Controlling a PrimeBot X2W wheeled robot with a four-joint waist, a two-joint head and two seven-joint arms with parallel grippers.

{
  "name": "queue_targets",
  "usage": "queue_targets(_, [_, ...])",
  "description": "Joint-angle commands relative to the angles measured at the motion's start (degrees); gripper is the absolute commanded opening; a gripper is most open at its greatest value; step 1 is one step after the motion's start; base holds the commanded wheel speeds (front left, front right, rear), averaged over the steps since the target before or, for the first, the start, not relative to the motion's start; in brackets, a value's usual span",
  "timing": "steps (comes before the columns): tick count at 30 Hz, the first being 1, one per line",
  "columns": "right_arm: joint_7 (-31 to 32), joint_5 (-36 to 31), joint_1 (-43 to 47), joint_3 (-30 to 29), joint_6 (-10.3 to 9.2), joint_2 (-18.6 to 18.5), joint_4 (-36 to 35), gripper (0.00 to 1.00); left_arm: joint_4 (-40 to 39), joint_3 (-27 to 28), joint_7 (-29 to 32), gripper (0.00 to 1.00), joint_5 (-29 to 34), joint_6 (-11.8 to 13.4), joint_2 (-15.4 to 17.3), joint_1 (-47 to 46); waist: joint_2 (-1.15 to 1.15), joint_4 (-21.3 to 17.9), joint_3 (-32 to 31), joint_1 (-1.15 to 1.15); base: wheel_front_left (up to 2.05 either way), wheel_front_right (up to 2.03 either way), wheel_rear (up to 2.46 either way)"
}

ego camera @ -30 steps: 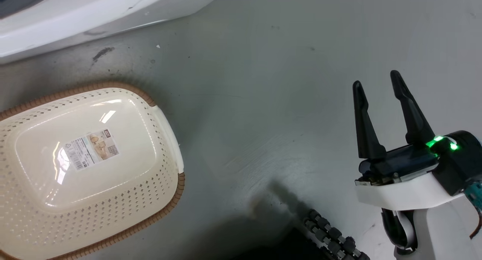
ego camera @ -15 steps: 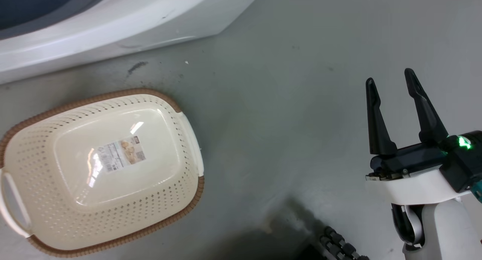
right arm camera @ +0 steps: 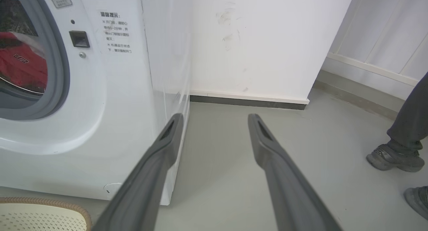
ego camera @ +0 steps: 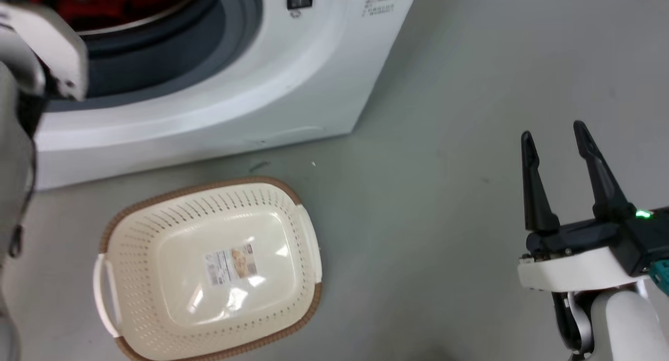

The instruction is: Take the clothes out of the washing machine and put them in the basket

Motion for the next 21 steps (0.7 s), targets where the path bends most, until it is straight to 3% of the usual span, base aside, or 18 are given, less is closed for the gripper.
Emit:
queue_targets(1, [-0.1,-0.5,1.0,-0.2,-0.08,0.1,0.3,1.00,0.4,-0.1,-1.3,0.00,-0.4,0.6,-0.5,2.3,0.00,3.1,-6.0,0.01,0.00,0.00,0.00])
queue_targets(7, [-0.1,-1.1,4.1,0.4,-0.07,0.1,2.0,1.00,-3.7,1.2,-5.0,0.00,-1.4,2.7,-3.2,12.3,0.00,5.0,-14.2,0.01,0.00,0.00,0.00])
queue_targets(16, [-0.1,-2.2,7.5,0.2,-0.08,0.1,2.6,1.00,-29.7,10.2,-5.0,0.00,-0.7,9.2,-1.7,29.5,0.00,7.9,-22.0,0.01,0.00,0.00,0.00])
queue_targets(21, [-0.1,-1.9,8.6,-0.2,-0.08,0.1,3.2,1.00,-40.4,11.4,-5.0,0.00,-0.6,12.2,-1.0,39.3,0.00,8.7,-24.3,0.01,0.00,0.00,0.00])
